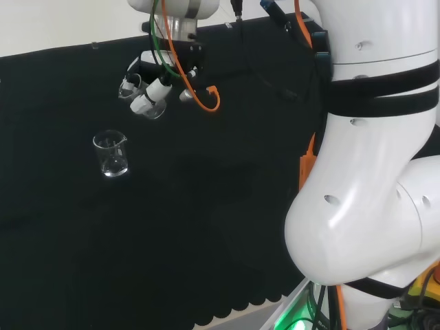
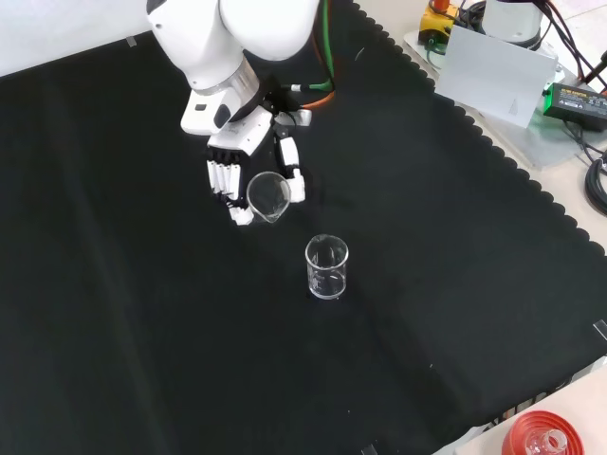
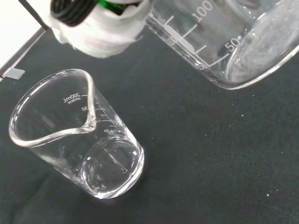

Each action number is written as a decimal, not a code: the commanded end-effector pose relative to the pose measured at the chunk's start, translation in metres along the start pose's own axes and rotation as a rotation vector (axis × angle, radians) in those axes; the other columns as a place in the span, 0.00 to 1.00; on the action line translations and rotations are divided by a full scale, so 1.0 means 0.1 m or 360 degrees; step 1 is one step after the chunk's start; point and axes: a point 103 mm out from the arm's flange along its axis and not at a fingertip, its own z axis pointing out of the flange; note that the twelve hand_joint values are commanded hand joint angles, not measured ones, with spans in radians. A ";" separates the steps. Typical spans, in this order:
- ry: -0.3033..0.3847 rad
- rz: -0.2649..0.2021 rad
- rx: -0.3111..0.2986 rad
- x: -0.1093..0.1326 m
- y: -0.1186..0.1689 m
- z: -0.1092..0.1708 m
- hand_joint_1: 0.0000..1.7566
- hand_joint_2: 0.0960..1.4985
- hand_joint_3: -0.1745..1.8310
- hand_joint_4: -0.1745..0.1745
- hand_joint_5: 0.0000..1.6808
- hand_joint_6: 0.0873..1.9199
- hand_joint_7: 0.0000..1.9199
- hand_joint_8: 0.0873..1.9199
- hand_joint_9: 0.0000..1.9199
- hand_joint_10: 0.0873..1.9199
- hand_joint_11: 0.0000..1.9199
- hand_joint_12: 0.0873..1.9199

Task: Place the beaker back on the table.

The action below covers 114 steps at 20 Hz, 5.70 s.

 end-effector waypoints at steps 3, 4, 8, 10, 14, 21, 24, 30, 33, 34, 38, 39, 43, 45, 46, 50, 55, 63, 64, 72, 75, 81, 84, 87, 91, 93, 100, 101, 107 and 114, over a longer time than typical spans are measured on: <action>0.0215 -0.0072 -0.0074 -0.19 0.12 0.17 0.73 0.69 0.00 0.54 0.70 0.39 0.79 0.00 0.66 0.26 0.48 0.48; 0.0233 -0.0079 -0.0085 -0.20 0.13 0.19 0.73 0.69 0.00 0.54 0.70 0.40 0.79 0.00 0.65 0.26 0.48 0.48; 0.0272 -0.0103 -0.0117 -0.26 0.17 0.30 0.73 0.69 0.00 0.54 0.70 0.40 0.79 0.00 0.65 0.26 0.47 0.48; 0.0310 -0.0104 -0.0132 -0.31 0.19 0.37 0.73 0.69 0.00 0.54 0.70 0.40 0.79 0.00 0.65 0.26 0.47 0.49; 0.0380 -0.0095 -0.0166 -0.41 0.23 0.49 0.73 0.69 0.00 0.53 0.70 0.40 0.79 0.00 0.65 0.26 0.47 0.49; 0.0422 -0.0073 -0.0199 -0.53 0.28 0.61 0.73 0.69 0.00 0.53 0.70 0.40 0.79 0.00 0.65 0.26 0.46 0.49; 0.0426 -0.0066 -0.0212 -0.55 0.30 0.61 0.73 0.69 0.00 0.53 0.71 0.40 0.79 0.00 0.65 0.26 0.46 0.49; 0.0416 -0.0043 -0.0236 -0.60 0.31 0.64 0.73 0.69 0.00 0.53 0.71 0.39 0.79 0.00 0.65 0.26 0.46 0.50; 0.0415 -0.0024 -0.0231 -0.64 0.30 0.68 0.73 0.69 0.00 0.54 0.71 0.39 0.79 0.00 0.65 0.26 0.46 0.50; 0.0413 -0.0018 -0.0228 -0.65 0.29 0.69 0.73 0.69 0.00 0.54 0.71 0.39 0.79 0.00 0.65 0.26 0.46 0.50; 0.0426 -0.0001 -0.0235 -0.69 0.28 0.74 0.73 0.69 0.00 0.55 0.72 0.38 0.79 0.00 0.65 0.26 0.46 0.50; 0.0431 0.0001 -0.0236 -0.70 0.28 0.75 0.73 0.69 0.00 0.55 0.72 0.38 0.79 0.00 0.65 0.26 0.46 0.50; 0.0424 0.0024 -0.0235 -0.72 0.28 0.77 0.73 0.69 0.00 0.55 0.72 0.37 0.79 0.00 0.65 0.26 0.46 0.50; 0.0424 0.0030 -0.0231 -0.73 0.27 0.78 0.73 0.69 0.00 0.55 0.72 0.37 0.79 0.00 0.66 0.25 0.46 0.50; 0.0424 0.0031 -0.0230 -0.73 0.27 0.78 0.73 0.69 0.00 0.56 0.72 0.37 0.79 0.00 0.66 0.24 0.46 0.50; 0.0417 0.0048 -0.0212 -0.74 0.27 0.82 0.73 0.69 0.00 0.56 0.72 0.36 0.79 0.00 0.66 0.23 0.46 0.50; 0.0427 0.0063 -0.0191 -0.80 0.20 0.87 0.73 0.69 0.00 0.57 0.72 0.36 0.79 0.00 0.67 0.23 0.46 0.51; 0.0419 0.0077 -0.0209 -0.81 0.20 0.88 0.73 0.69 0.00 0.57 0.73 0.36 0.79 0.00 0.67 0.22 0.46 0.50; 0.0420 0.0077 -0.0213 -0.82 0.19 0.87 0.73 0.69 0.00 0.57 0.73 0.35 0.79 0.00 0.67 0.22 0.46 0.50; 0.0414 0.0077 -0.0216 -0.85 0.14 0.86 0.71 0.69 0.00 0.52 0.74 0.31 0.79 0.00 0.66 0.21 0.43 0.53; 0.0408 0.0086 -0.0209 -0.86 0.13 0.86 0.66 0.69 0.00 0.53 0.75 0.26 0.76 0.00 0.64 0.20 0.39 0.56; 0.0423 0.0088 -0.0237 -0.86 0.10 0.85 0.65 0.69 0.00 0.69 0.73 0.28 0.72 0.00 0.60 0.19 0.32 0.62; 0.0441 0.0083 -0.0223 -0.86 0.10 0.85 0.64 0.67 0.00 0.64 0.68 0.31 0.70 0.00 0.59 0.19 0.31 0.62; 0.0455 0.0080 -0.0203 -0.86 0.10 0.86 0.64 0.61 0.00 0.39 0.49 0.43 0.66 0.00 0.54 0.20 0.26 0.64; 0.0463 0.0087 -0.0167 -0.88 0.09 0.88 0.62 0.57 0.00 0.30 0.30 0.40 0.58 0.00 0.46 0.24 0.18 0.67; 0.0461 0.0096 -0.0151 -0.89 0.09 0.88 0.61 0.56 0.00 0.27 0.25 0.35 0.53 0.00 0.42 0.26 0.14 0.68; 0.0474 0.0099 -0.0129 -0.90 0.06 0.89 0.55 0.53 0.00 0.23 0.14 0.08 0.33 0.00 0.21 0.35 0.00 0.65; 0.0473 0.0100 -0.0130 -0.90 0.05 0.88 0.54 0.52 0.00 0.23 0.14 0.05 0.31 0.00 0.19 0.35 0.00 0.63; 0.0472 0.0102 -0.0180 -0.90 -0.02 0.78 0.51 0.50 0.00 0.24 0.12 0.00 0.25 0.00 0.13 0.36 0.00 0.57; 0.0445 0.0131 -0.0229 -0.86 -0.17 0.59 0.50 0.50 0.00 0.25 0.13 0.00 0.24 0.00 0.13 0.37 0.00 0.56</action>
